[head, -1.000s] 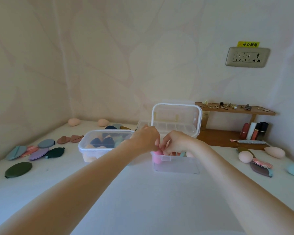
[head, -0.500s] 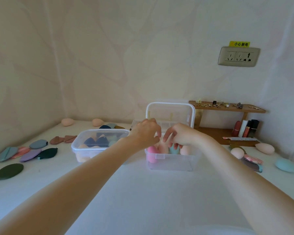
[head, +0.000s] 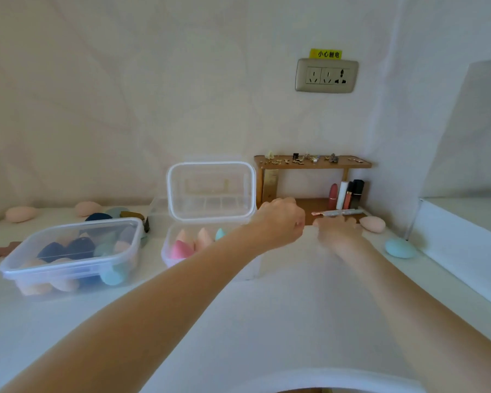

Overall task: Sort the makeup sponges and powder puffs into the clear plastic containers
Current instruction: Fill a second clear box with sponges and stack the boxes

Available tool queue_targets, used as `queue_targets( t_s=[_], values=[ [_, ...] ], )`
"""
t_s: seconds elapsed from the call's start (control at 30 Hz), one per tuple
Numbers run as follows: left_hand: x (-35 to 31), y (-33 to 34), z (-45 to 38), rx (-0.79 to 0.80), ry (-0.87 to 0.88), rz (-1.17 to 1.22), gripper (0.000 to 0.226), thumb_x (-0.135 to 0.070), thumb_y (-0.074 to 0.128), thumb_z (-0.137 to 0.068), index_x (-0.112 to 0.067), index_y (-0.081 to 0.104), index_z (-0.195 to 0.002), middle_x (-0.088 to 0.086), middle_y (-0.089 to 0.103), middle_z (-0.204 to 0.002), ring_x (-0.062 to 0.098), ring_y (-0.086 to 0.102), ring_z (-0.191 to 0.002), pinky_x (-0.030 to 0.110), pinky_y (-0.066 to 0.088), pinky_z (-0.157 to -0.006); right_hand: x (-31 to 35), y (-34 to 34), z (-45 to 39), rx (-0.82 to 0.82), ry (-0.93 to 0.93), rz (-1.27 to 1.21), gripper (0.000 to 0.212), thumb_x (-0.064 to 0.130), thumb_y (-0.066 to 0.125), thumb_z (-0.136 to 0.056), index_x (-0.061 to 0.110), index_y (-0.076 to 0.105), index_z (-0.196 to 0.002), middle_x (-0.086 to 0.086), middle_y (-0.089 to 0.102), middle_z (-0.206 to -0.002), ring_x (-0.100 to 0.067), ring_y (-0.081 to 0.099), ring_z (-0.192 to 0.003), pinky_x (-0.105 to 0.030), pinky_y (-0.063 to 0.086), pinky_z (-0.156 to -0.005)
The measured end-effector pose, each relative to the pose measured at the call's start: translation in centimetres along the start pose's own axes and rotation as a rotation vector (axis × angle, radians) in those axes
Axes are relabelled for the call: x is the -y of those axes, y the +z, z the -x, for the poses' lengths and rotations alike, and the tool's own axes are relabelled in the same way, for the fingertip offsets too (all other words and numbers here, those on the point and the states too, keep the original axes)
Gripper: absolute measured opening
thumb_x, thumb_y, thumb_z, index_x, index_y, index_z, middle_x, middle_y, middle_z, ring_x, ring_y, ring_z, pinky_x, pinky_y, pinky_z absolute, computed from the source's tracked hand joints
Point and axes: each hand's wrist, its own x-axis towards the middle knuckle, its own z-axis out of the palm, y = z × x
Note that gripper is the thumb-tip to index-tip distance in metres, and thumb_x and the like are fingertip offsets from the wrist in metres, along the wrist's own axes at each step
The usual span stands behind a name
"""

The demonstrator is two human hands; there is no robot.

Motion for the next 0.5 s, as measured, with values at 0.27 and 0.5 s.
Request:
queue_targets(
  t_s=[0.27, 0.5],
  values=[
    [1.0, 0.0, -0.6, -0.060, -0.034, 0.088, 0.025, -0.012, 0.046, -0.090, -0.009, 0.069, -0.101, 0.008, 0.059, -0.111, 0.023, 0.058, -0.102, 0.029, 0.046, -0.090, -0.5, -1.0, 1.1, -0.458, -0.182, -0.103, 0.020, 0.011, 0.051, -0.092, 0.011, 0.058, -0.111, -0.013, 0.061, -0.117, -0.031, 0.042, -0.119, -0.038, 0.040, -0.090],
    [6.5, -3.7, 4.0, -0.111, -0.196, 0.105, 0.020, -0.012, 0.053, -0.089, -0.010, 0.070, -0.099, 0.004, 0.067, -0.101, 0.018, 0.061, -0.089, 0.028, 0.048, -0.088, 5.6, -4.7, 5.1, 0.007, -0.461, -0.938, 0.048, 0.021, 0.075, -0.076, 0.011, 0.050, -0.116, -0.005, 0.056, -0.102, -0.023, 0.062, -0.095, -0.038, 0.054, -0.088]
  ],
)
